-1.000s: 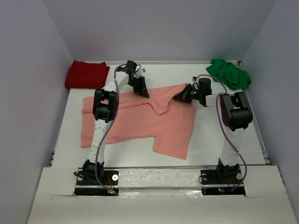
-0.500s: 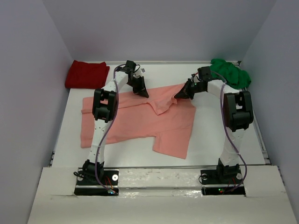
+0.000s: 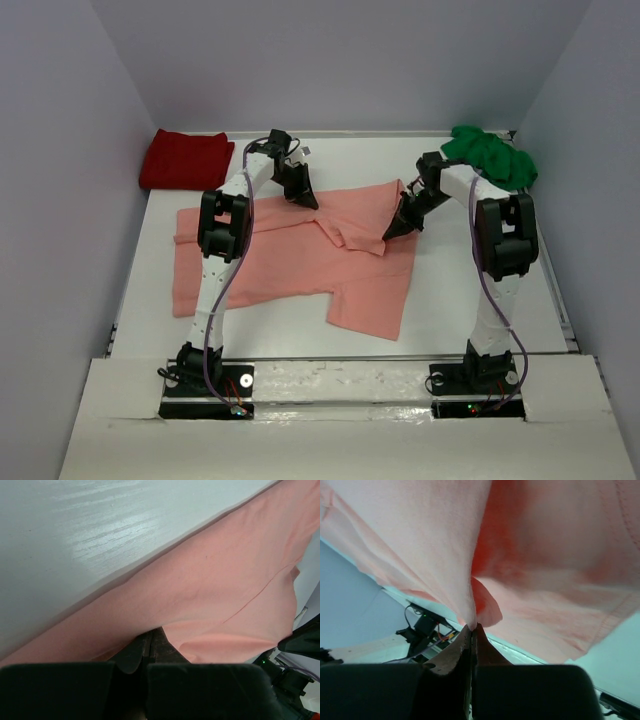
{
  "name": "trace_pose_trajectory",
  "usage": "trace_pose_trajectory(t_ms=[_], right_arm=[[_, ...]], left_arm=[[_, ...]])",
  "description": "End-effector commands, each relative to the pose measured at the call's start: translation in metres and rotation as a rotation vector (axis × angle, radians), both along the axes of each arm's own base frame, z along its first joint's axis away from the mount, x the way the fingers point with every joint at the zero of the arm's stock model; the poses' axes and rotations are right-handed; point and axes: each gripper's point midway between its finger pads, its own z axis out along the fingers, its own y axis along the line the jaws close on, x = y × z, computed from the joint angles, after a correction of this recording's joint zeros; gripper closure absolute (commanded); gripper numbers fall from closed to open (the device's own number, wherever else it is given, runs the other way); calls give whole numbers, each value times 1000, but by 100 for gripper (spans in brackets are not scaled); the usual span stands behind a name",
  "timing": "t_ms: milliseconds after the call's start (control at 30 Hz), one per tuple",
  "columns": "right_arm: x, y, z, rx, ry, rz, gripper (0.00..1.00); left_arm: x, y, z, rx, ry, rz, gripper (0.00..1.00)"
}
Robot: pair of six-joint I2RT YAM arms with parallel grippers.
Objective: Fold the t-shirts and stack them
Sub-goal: Fold the flattened tshirt in 1/3 of the way
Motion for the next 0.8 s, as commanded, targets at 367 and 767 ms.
trace_pose_trajectory(t_ms=[367,767], right_arm=[[13,-41,20,-301,-220,60,35],[-7,41,84,-222,-699,382,37]], left_arm=[[-2,43,-47,197,39,36,96],[-1,44,-47,198,40,42,96]])
